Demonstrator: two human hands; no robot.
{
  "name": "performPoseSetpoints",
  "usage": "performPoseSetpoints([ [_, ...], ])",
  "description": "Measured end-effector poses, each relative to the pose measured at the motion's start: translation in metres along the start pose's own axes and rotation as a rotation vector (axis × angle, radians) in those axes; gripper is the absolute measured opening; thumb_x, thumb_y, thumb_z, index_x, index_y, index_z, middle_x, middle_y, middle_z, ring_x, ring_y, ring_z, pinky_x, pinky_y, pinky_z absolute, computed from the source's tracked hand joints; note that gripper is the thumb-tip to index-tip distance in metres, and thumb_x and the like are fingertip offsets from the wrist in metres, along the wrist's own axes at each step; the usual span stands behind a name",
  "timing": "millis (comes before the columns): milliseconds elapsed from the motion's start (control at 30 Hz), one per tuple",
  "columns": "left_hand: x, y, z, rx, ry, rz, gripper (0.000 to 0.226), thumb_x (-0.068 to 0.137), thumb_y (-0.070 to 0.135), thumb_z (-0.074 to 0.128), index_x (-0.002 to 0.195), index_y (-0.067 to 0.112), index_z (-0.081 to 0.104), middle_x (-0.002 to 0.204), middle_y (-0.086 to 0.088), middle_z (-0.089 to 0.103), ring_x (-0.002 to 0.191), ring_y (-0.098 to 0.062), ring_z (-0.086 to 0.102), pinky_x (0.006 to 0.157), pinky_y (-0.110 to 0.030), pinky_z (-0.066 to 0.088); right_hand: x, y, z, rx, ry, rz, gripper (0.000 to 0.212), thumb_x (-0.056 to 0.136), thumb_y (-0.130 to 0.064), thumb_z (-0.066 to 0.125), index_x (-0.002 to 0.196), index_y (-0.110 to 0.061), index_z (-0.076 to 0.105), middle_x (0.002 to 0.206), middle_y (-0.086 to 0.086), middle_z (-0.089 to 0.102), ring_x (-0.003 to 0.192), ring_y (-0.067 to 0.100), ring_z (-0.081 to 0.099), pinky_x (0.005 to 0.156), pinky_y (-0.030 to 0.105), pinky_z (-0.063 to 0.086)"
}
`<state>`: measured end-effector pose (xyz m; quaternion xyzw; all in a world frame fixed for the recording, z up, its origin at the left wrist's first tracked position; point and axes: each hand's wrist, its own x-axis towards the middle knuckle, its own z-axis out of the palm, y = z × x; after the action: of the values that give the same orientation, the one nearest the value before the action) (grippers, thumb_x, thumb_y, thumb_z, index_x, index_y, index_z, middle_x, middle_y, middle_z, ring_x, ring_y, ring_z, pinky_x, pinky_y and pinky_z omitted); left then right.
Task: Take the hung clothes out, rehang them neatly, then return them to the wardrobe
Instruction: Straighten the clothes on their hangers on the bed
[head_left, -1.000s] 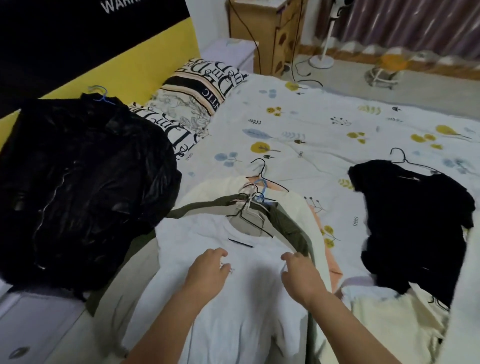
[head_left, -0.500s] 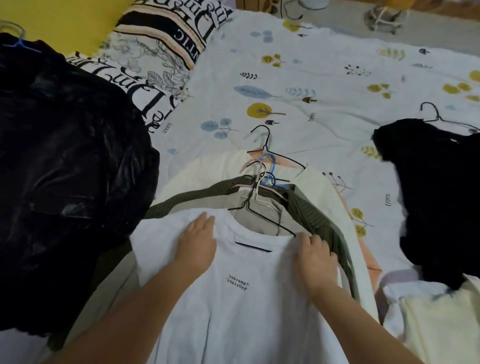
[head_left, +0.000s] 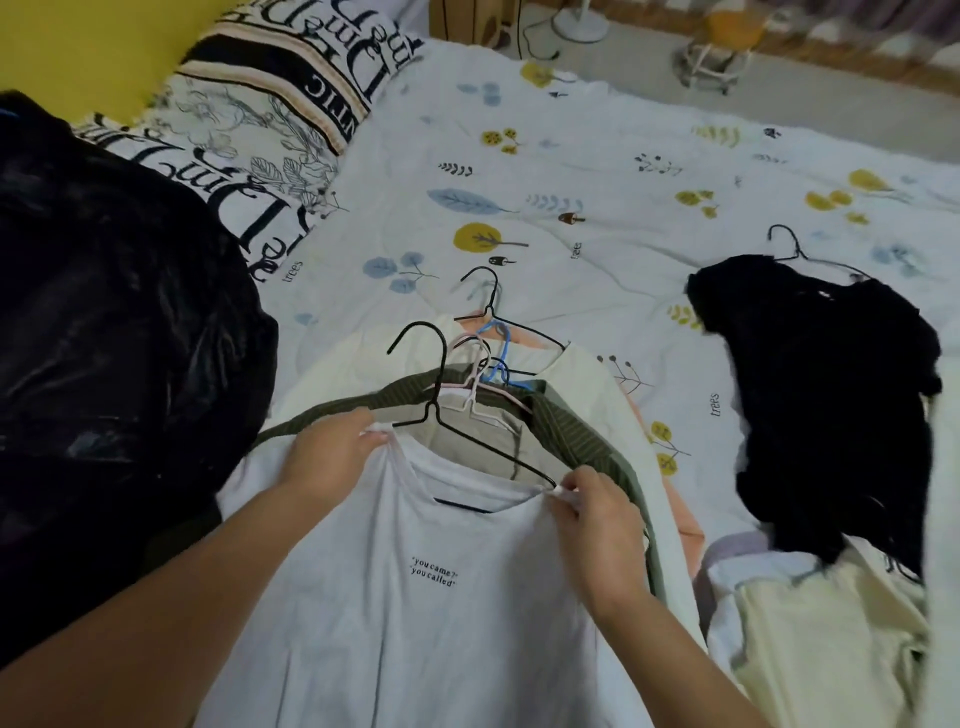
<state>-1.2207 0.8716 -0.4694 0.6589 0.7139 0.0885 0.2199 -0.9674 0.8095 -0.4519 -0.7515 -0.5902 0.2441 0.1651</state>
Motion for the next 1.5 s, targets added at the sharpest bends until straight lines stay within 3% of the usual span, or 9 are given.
performPoseSetpoints([
  [167, -0.023, 0.025, -0.053, -0.118, 0.151, 0.041, 0.029, 0.089, 0.028, 0.058, 0.067, 0.011, 0.05, 0.059, -0.001, 0.052, 0.063, -0.022, 0.05, 0.055, -0.033, 0.03, -0.012, -0.018, -0.042, 0.007, 0.03, -0.043, 0.019, 0.089, -0.021, 0.056, 0.106, -0.014, 0.062, 0.104, 0.004, 0.06, 0.103, 0.026, 0.053, 0.088, 0.037, 0.039],
  [433, -0.057, 0.114, -0.131, -0.217, 0.381, 0.202, 0.02, 0.082, 0.028, 0.067, 0.072, 0.012, 0.062, 0.06, -0.002, 0.055, 0.066, -0.025, 0.053, 0.059, -0.032, 0.034, -0.036, -0.026, -0.143, 0.084, 0.234, -0.106, 0.007, 0.085, -0.019, 0.058, 0.079, -0.016, 0.057, 0.079, -0.001, 0.051, 0.086, 0.026, 0.053, 0.076, 0.038, 0.039],
  [567, -0.067, 0.166, -0.168, -0.247, 0.461, 0.281, 0.017, 0.078, 0.034, 0.069, 0.07, 0.02, 0.063, 0.062, 0.0, 0.058, 0.064, -0.021, 0.051, 0.057, -0.029, 0.032, -0.041, -0.022, -0.201, 0.065, 0.377, -0.144, 0.023, 0.087, -0.021, 0.058, 0.067, -0.024, 0.048, 0.07, -0.008, 0.046, 0.075, 0.021, 0.051, 0.069, 0.036, 0.039],
  [633, -0.071, 0.189, -0.183, -0.265, 0.475, 0.314, 0.017, 0.077, 0.036, 0.069, 0.068, 0.023, 0.062, 0.062, 0.002, 0.058, 0.063, -0.019, 0.051, 0.053, -0.028, 0.033, -0.044, -0.02, -0.229, 0.053, 0.439, -0.167, 0.033, 0.087, -0.02, 0.058, 0.063, -0.031, 0.038, 0.066, -0.011, 0.042, 0.072, 0.018, 0.048, 0.068, 0.036, 0.038],
  [800, -0.085, 0.243, -0.206, -0.261, 0.499, 0.379, 0.017, 0.077, 0.034, 0.071, 0.071, 0.021, 0.061, 0.059, 0.01, 0.052, 0.064, -0.017, 0.048, 0.053, -0.016, 0.03, -0.048, -0.007, -0.291, 0.073, 0.549, -0.188, 0.013, 0.089, -0.019, 0.058, 0.075, -0.019, 0.056, 0.074, -0.003, 0.055, 0.078, 0.02, 0.052, 0.077, 0.038, 0.041],
  [967, -0.097, 0.296, -0.211, -0.268, 0.516, 0.437, 0.019, 0.074, 0.034, 0.073, 0.071, 0.018, 0.064, 0.061, 0.006, 0.056, 0.066, -0.017, 0.049, 0.053, -0.027, 0.029, -0.052, 0.017, -0.345, 0.055, 0.599, -0.201, 0.012, 0.087, -0.018, 0.061, 0.076, -0.016, 0.058, 0.074, -0.008, 0.05, 0.082, 0.021, 0.05, 0.075, 0.037, 0.036],
  [1233, -0.115, 0.399, -0.211, -0.322, 0.486, 0.517, 0.018, 0.073, 0.032, 0.075, 0.07, 0.018, 0.063, 0.065, 0.003, 0.059, 0.07, -0.019, 0.054, 0.063, -0.027, 0.034, -0.063, 0.07, -0.436, 0.056, 0.738, -0.198, 0.002, 0.085, -0.012, 0.063, 0.083, -0.012, 0.064, 0.079, -0.004, 0.053, 0.089, 0.027, 0.055, 0.08, 0.042, 0.04],
  [1367, -0.122, 0.448, -0.21, -0.348, 0.466, 0.584, 0.016, 0.073, 0.031, 0.074, 0.071, 0.018, 0.065, 0.061, 0.012, 0.056, 0.064, -0.011, 0.05, 0.058, -0.027, 0.032, -0.064, 0.1, -0.477, 0.036, 0.824, -0.216, 0.003, 0.082, -0.006, 0.065, 0.08, -0.007, 0.065, 0.079, 0.006, 0.063, 0.083, 0.029, 0.056, 0.069, 0.032, 0.034],
  [1500, -0.121, 0.488, -0.2, -0.358, 0.411, 0.639, 0.02, 0.073, 0.029, 0.075, 0.072, 0.011, 0.067, 0.064, 0.001, 0.062, 0.063, -0.011, 0.053, 0.059, -0.025, 0.038, -0.06, 0.133, -0.504, 0.055, 0.854, -0.211, 0.004, 0.081, -0.002, 0.066, 0.081, -0.006, 0.066, 0.076, 0.004, 0.06, 0.079, 0.027, 0.055, 0.066, 0.025, 0.027],
])
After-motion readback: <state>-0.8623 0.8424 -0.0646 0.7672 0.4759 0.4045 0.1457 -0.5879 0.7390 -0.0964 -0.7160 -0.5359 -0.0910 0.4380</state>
